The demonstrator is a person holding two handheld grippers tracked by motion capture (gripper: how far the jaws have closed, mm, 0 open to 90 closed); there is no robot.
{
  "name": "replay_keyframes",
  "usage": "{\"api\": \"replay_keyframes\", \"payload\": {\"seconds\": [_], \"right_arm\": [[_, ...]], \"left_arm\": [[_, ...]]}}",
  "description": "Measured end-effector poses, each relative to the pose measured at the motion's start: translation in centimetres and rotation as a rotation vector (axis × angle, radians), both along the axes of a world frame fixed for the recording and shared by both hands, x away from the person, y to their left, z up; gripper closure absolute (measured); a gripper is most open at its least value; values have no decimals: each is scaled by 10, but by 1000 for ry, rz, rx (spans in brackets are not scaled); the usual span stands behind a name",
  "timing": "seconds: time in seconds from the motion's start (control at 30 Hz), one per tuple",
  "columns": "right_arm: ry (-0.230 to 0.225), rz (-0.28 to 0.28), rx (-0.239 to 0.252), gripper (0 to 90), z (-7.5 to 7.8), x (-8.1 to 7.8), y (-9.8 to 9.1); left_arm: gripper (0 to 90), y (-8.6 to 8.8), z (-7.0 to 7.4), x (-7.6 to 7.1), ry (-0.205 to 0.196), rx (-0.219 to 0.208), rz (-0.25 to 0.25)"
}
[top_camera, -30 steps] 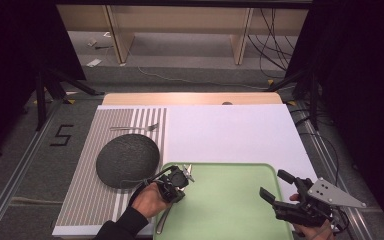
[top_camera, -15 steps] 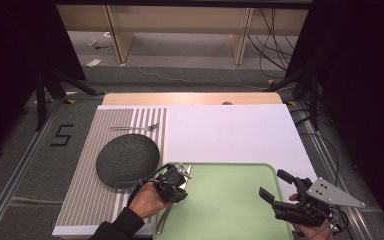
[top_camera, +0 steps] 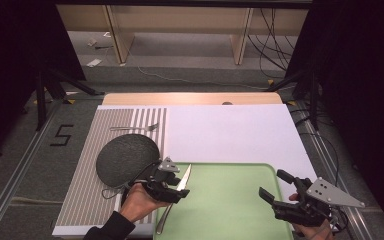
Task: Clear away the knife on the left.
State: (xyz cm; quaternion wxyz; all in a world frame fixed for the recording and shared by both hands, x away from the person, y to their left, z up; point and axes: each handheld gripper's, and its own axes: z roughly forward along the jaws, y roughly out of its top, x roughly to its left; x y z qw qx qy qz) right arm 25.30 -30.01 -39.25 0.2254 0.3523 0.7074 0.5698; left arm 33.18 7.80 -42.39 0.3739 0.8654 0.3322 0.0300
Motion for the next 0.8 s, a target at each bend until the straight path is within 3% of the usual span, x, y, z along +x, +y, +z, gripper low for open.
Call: {"api": "replay_keyframes", "payload": {"seconds": [0.17,0.2,0.23,0.27,0.57,0.8], "right_arm": [[1,0,0,192,0,0,0],[1,0,0,191,0,0,0],[1,0,0,191,0,0,0],[0,0,1,192,0,0,0],[1,1,0,192,0,0,0],[3,1,0,191,0,0,0]], "left_arm": [[376,7,6,-5,-66,-87,26],[356,11,8,-8,-92,-132,37],[344,11,8,-8,-92,-132,37],[330,14,10,-10,-116,-167,42],[275,24,16,-18,-220,-268,59],[245,28,17,-24,-260,-288,62]]}}
